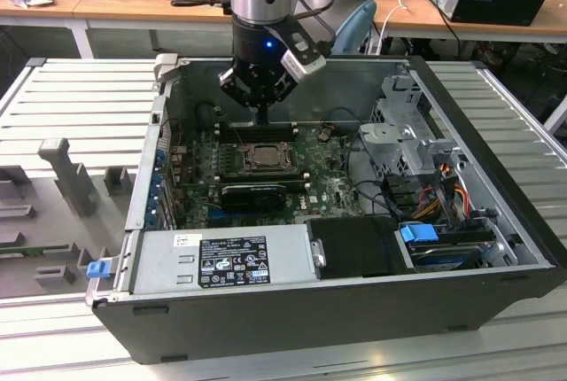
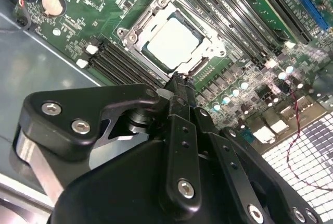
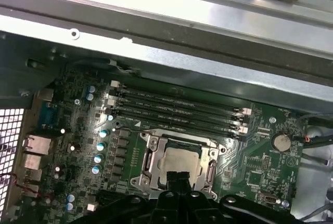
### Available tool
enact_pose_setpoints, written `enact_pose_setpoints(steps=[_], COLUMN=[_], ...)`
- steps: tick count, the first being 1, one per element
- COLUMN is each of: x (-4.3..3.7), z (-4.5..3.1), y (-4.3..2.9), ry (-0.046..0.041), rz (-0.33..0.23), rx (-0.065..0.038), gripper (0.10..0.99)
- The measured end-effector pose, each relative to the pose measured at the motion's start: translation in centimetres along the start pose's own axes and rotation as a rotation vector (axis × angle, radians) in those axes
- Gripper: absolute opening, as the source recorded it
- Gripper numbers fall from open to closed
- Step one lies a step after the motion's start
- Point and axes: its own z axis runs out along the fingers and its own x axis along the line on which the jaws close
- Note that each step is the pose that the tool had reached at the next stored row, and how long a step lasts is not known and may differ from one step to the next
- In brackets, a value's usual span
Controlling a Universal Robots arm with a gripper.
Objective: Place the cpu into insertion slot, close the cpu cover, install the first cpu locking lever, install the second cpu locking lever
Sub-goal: 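Install the first cpu locking lever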
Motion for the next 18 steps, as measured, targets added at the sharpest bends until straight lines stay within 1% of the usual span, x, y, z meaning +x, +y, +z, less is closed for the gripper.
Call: enact_pose_setpoints(steps=[2,4,6,8,9,10,11,13,14,16,18], x=[0.26,0.37,0.38,0.38,0.39,0.54,0.82,1.84,2.11,3.73,4.44], z=[0.01,0.03,0.15,0.24,0.29,0.30,0.30,0.30,0.31,0.70,1.09], y=[0.05,0.08,0.07,0.07,0.07,0.10,0.17,0.38,0.44,0.78,0.92], ry=[0.0001,0.0001,-0.0010,-0.0017,-0.0023,-0.0027,-0.0029,-0.0030,-0.0030,-0.0034,-0.0032], rz=[-0.011,-0.003,0.047,0.083,0.117,0.127,0.128,0.128,0.128,0.128,0.128], rx=[-0.001,-0.001,0.001,0.003,0.004,0.004,0.004,0.002,0.002,0.001,0.001], gripper=[0.106,0.106,0.106,0.106,0.106,0.106,0.106,0.106,0.106,0.106,0.106])
